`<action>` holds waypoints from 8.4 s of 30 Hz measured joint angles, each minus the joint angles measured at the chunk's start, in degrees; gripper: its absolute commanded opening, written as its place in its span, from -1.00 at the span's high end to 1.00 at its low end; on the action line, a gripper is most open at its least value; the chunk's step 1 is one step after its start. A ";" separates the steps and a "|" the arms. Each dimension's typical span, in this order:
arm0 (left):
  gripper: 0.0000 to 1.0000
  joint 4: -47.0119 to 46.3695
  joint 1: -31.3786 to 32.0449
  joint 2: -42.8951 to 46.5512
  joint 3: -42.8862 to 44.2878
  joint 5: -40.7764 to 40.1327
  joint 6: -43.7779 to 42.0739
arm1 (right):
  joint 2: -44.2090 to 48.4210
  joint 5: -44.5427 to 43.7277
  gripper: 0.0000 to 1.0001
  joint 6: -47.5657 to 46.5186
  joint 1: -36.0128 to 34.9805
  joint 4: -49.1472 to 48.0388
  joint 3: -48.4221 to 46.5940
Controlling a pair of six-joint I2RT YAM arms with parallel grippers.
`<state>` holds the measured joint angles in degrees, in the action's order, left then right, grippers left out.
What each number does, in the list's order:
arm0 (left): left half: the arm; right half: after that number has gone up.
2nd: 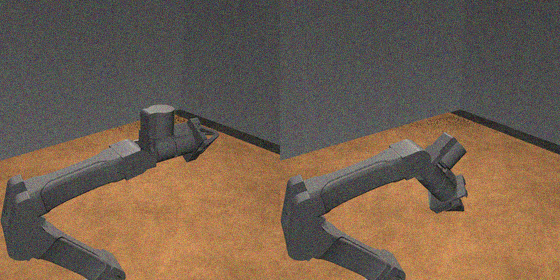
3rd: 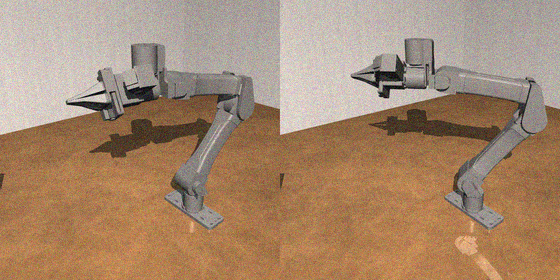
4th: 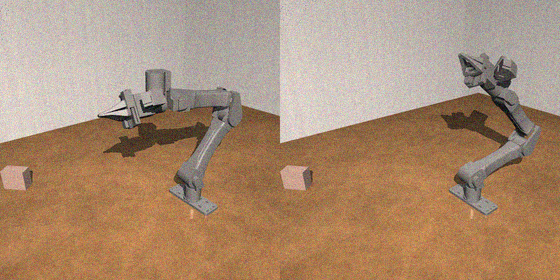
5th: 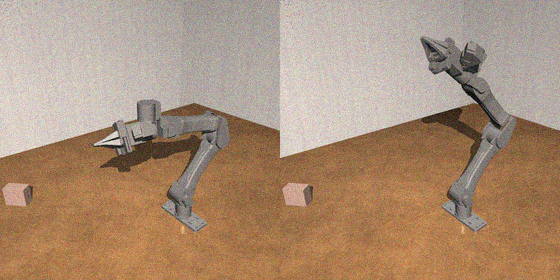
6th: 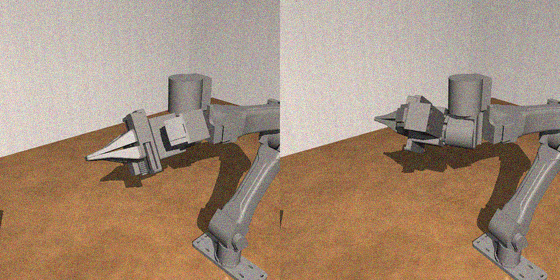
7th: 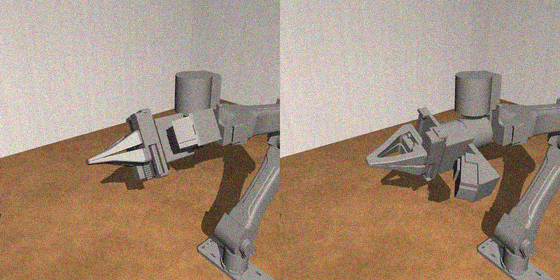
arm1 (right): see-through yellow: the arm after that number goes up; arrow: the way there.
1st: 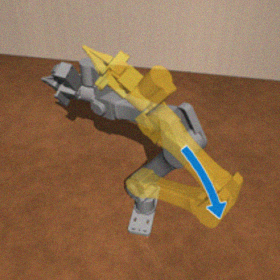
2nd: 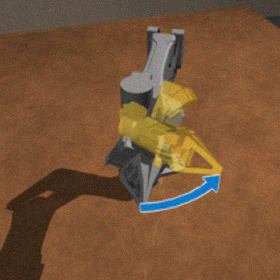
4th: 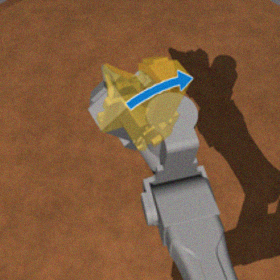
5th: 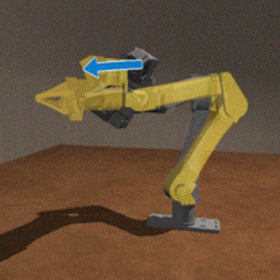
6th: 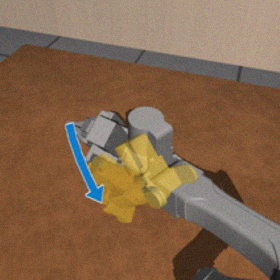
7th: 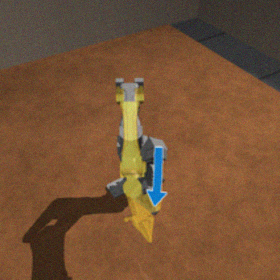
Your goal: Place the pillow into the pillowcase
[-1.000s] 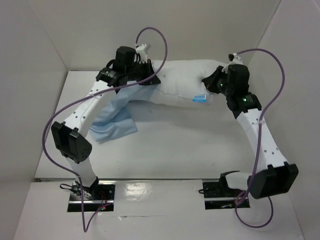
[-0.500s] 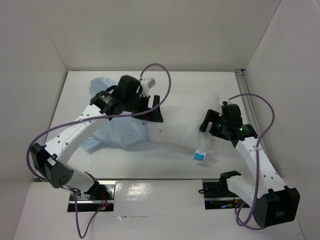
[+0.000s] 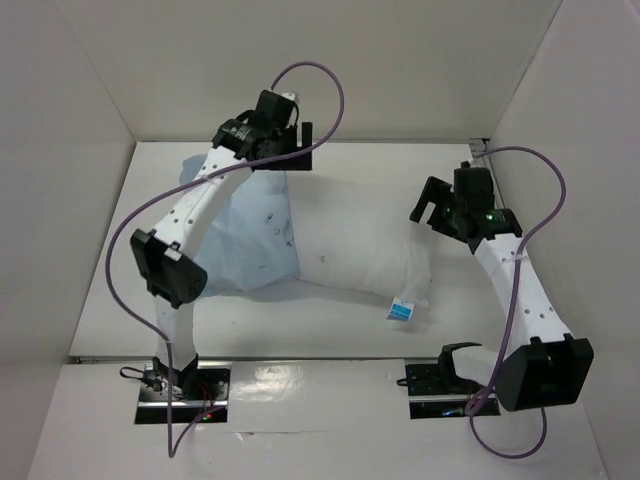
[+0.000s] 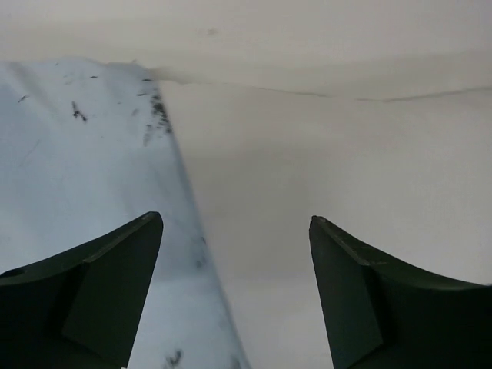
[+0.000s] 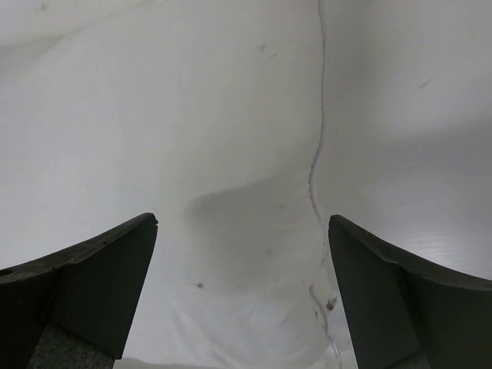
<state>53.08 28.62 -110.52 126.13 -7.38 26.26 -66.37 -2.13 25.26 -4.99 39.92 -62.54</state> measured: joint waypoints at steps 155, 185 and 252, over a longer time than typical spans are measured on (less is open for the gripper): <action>-0.91 -75.84 -10.40 18.58 -79.19 -1.22 3.48 | -4.31 36.00 1.00 9.25 -8.28 -17.94 11.47; 1.00 -69.07 -12.83 15.89 -72.65 -0.33 1.03 | -5.99 37.73 1.00 7.48 -5.73 -16.65 9.79; 1.00 -1.42 4.42 26.43 -17.38 17.27 4.83 | 9.60 35.45 1.00 -8.98 -1.79 9.07 -18.99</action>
<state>51.66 33.04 -84.09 108.75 9.89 31.09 -56.77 33.32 16.27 -6.79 48.99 -81.54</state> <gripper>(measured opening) 0.039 0.030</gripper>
